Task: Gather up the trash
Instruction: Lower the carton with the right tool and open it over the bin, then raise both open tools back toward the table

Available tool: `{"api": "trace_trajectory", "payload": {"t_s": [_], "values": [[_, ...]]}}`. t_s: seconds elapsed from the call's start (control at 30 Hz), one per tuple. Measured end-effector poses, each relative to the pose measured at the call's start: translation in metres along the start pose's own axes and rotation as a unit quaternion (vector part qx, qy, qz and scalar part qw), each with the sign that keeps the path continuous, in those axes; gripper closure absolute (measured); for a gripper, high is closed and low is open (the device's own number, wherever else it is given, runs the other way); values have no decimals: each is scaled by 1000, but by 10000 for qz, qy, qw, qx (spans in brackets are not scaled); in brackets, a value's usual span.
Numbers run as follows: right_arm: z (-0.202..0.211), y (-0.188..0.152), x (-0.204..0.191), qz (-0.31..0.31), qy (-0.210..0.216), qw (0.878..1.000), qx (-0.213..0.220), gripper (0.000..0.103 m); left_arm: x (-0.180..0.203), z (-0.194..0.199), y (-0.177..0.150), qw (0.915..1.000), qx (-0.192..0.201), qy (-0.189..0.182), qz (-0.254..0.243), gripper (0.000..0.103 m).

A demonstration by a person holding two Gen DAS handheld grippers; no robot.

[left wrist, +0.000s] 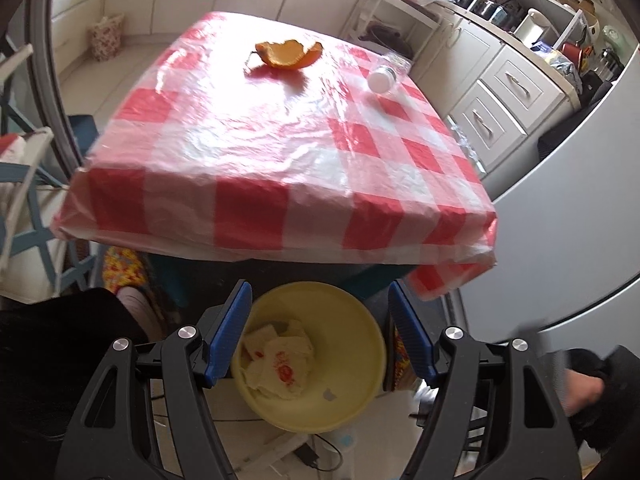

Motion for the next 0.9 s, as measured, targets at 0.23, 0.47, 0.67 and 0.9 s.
{"api": "trace_trajectory", "payload": {"t_s": [0.23, 0.47, 0.67, 0.9], "values": [[-14, 74, 4, -1490, 291, 9808, 1223, 68, -10, 9, 1, 9979, 323, 533, -162, 35], [-17, 98, -5, -1813, -109, 9786, 968, 49, -13, 19, 0, 9953, 525, 772, -260, 31], [39, 107, 1, -2352, -130, 9552, 1791, 33, -19, 29, 0, 9929, 684, 925, -303, 27], [56, 123, 7, -2579, -269, 9374, 2324, 31, -19, 34, 1, 9909, 787, 1032, -344, 24]]}}
Point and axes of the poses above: each gripper's, at about its wrist camera, not at the fingertips, and z roughly against the way its jaws point, x to its right, y to its top, the point moved 6 cm from there along -z, roughly the way its jaws point, and after that the axes turned 1 degree about y, right-handed, at the moved point
